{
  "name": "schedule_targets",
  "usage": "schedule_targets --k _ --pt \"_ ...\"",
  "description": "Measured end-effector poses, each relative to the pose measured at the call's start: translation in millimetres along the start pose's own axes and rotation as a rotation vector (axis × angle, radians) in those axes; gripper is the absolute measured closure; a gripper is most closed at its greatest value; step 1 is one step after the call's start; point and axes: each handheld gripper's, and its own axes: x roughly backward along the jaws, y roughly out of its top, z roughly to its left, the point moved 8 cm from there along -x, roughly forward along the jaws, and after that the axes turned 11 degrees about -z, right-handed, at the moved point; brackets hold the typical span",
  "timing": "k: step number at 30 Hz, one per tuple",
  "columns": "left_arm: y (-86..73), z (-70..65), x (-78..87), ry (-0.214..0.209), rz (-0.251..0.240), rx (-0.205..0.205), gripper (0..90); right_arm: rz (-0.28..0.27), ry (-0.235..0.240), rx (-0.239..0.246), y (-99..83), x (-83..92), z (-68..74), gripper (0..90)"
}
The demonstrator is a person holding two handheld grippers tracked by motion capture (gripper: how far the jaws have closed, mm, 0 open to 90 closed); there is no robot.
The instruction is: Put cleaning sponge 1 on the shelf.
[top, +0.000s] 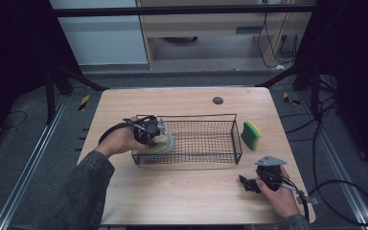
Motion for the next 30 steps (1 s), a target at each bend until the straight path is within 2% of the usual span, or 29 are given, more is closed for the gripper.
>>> schedule_targets --k 11,16,21,26,30 --pt "3.6 0.6 -5.3 0.034 0.001 -0.001 70.3 0.0 0.0 0.0 0.0 0.0 -0.1 0.5" --pt "2.9 -1.2 -9.8 0.02 0.02 -0.008 70.3 0.0 0.0 0.0 0.0 0.0 0.0 0.5" --pt "0.7 -0.8 -13.8 0.009 0.028 0.005 70.3 0.0 -0.001 0.0 0.0 0.0 -0.1 0.5" --pt "0.0 -1.8 -16.4 -0.013 0.019 0.017 70.0 0.0 -0.001 0.0 0.0 0.0 0.0 0.5" --pt "0.5 -1.6 -17.5 -0.014 0.017 0.019 69.9 0.0 -0.001 0.0 0.0 0.0 0.0 0.5"
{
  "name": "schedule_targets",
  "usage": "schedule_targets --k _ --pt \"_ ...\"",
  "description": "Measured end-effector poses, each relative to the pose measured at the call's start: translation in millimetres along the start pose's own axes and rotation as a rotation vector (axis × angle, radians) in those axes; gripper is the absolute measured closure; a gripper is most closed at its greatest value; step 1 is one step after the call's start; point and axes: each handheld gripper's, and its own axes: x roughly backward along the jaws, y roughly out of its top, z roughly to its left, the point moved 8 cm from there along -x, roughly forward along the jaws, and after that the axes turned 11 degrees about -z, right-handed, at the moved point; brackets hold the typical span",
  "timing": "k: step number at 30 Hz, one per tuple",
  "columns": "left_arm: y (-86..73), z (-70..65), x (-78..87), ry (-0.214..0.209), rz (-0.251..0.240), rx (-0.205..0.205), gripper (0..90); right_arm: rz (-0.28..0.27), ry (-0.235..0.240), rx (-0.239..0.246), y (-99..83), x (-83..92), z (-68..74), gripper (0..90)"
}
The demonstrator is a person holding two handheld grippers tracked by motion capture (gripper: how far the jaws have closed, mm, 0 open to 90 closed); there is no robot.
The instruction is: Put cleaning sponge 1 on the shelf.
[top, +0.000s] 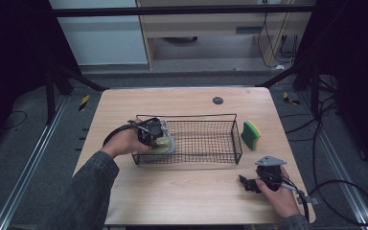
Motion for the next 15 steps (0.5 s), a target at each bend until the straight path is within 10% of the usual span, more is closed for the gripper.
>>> schedule_targets --k 15 --pt "1.2 -2.3 0.6 -0.003 -0.038 0.019 67.8 0.0 0.0 0.0 0.0 0.0 0.0 0.5"
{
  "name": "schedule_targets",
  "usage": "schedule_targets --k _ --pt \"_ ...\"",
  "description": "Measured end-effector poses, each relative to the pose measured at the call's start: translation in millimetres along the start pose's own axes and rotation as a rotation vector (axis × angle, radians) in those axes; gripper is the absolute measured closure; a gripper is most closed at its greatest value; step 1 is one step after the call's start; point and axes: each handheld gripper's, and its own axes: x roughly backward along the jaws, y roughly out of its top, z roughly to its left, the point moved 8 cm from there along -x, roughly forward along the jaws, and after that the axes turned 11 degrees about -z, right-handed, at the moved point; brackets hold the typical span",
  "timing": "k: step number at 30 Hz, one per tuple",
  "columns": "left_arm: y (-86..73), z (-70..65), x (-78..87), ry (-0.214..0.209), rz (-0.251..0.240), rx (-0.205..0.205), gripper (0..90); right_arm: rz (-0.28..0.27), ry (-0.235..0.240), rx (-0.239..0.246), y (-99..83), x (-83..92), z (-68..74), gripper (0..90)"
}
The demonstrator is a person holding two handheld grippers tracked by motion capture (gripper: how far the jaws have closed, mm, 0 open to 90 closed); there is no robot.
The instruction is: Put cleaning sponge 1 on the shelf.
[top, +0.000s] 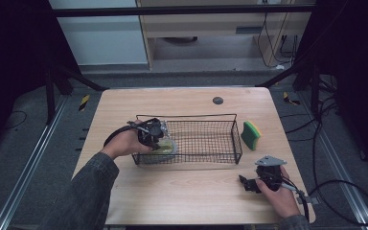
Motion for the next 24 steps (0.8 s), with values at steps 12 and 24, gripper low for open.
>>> schedule_targets --k 12,24 --pt "17.8 8.3 27.0 0.138 -0.125 0.051 43.5 -0.001 -0.001 0.0 0.1 -0.1 -0.1 0.5" --pt "27.0 1.7 49.9 0.219 -0.355 0.297 8.4 0.014 0.003 -0.004 1.2 -0.3 -0.4 1.9"
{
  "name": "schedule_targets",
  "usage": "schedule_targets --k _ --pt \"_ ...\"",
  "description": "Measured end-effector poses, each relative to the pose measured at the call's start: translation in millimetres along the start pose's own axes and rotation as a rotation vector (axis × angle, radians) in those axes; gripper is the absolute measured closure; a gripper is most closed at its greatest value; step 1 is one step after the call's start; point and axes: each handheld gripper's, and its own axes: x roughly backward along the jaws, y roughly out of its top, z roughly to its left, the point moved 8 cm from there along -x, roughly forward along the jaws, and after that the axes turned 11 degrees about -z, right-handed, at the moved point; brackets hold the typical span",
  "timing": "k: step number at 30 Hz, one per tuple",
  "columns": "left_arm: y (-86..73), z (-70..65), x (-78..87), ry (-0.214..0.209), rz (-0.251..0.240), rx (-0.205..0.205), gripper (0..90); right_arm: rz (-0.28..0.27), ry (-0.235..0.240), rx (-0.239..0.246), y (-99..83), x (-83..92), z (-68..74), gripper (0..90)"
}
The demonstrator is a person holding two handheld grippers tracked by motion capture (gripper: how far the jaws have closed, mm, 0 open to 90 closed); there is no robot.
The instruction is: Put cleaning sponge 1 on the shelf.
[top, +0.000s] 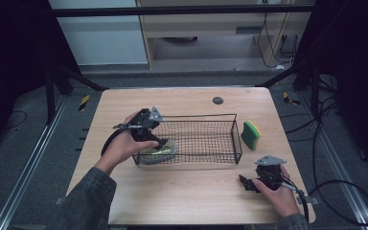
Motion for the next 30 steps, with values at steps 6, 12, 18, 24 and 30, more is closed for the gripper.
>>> schedule_targets --k 6,12,18,24,30 --pt "-20.6 10.0 17.5 0.065 -0.026 0.076 5.8 0.027 -0.028 0.027 1.7 7.8 -3.3 10.3" --pt "-43.8 17.5 37.5 0.114 -0.119 0.209 5.3 0.057 -0.031 0.038 9.7 24.1 -3.8 20.1" --pt "-76.2 23.2 57.2 0.209 -0.133 0.256 5.1 0.058 -0.068 0.058 24.7 30.1 -5.0 19.6" --pt "-115.0 27.9 62.5 0.266 -0.087 0.29 4.9 0.062 -0.09 0.06 38.0 32.7 -16.2 20.1" --pt "-152.0 34.2 56.5 0.308 -0.052 0.343 5.4 0.071 -0.106 0.04 56.0 37.2 -28.4 20.7"
